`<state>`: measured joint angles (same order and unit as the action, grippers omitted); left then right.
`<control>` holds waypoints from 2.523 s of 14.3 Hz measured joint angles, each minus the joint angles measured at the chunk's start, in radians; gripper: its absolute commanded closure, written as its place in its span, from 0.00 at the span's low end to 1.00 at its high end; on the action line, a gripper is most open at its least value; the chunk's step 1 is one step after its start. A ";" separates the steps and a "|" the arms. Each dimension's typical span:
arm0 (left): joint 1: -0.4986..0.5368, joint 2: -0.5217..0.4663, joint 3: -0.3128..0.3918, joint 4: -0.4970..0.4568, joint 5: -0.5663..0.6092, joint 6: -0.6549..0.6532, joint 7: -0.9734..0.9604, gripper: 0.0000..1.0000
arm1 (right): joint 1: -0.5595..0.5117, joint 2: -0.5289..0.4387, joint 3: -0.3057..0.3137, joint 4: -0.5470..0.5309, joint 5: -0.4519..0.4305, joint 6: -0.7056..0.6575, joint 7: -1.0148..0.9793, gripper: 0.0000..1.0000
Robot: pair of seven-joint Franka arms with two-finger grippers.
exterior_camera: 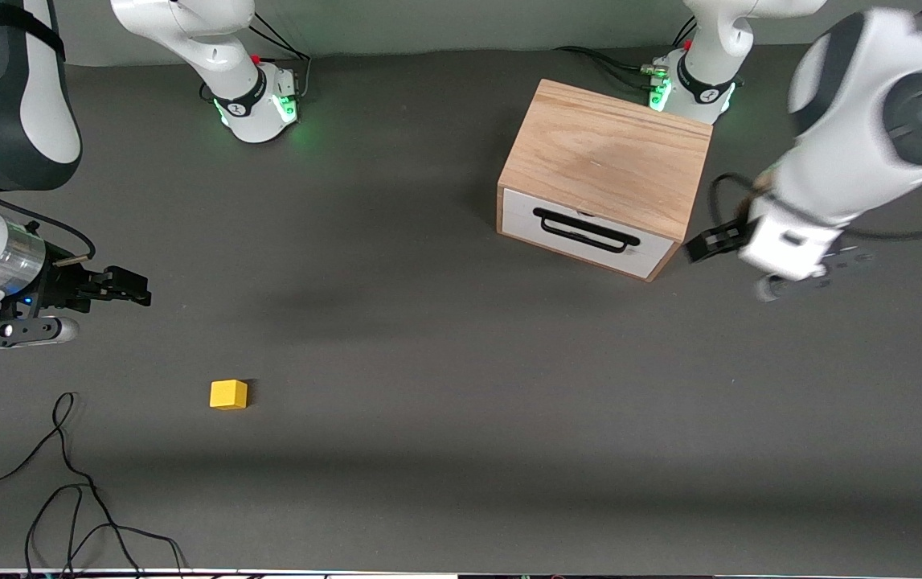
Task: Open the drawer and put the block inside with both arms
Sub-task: 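Reach the left gripper to the drawer handle while the right gripper approaches the cube, then hook the drawer handle with the left gripper while the right gripper lowers over the cube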
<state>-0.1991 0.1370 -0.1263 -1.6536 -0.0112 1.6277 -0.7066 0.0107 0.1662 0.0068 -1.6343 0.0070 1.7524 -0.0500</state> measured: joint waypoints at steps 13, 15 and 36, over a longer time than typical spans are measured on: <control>-0.171 0.307 -0.004 0.002 -0.045 0.079 -0.682 0.00 | 0.036 0.270 0.002 -0.072 0.000 0.384 0.000 0.00; -0.187 0.325 -0.005 0.001 -0.053 0.111 -0.736 0.00 | 0.034 0.330 0.001 -0.073 0.000 0.451 0.000 0.00; -0.241 0.396 -0.004 -0.034 -0.049 0.176 -0.815 0.00 | 0.036 0.520 -0.004 -0.048 -0.004 0.624 0.000 0.00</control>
<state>-0.4400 0.5333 -0.1307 -1.6876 -0.0605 1.8038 -1.5212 0.0471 0.6863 0.0029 -1.6827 0.0031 2.3763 -0.0496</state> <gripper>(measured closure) 0.000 0.000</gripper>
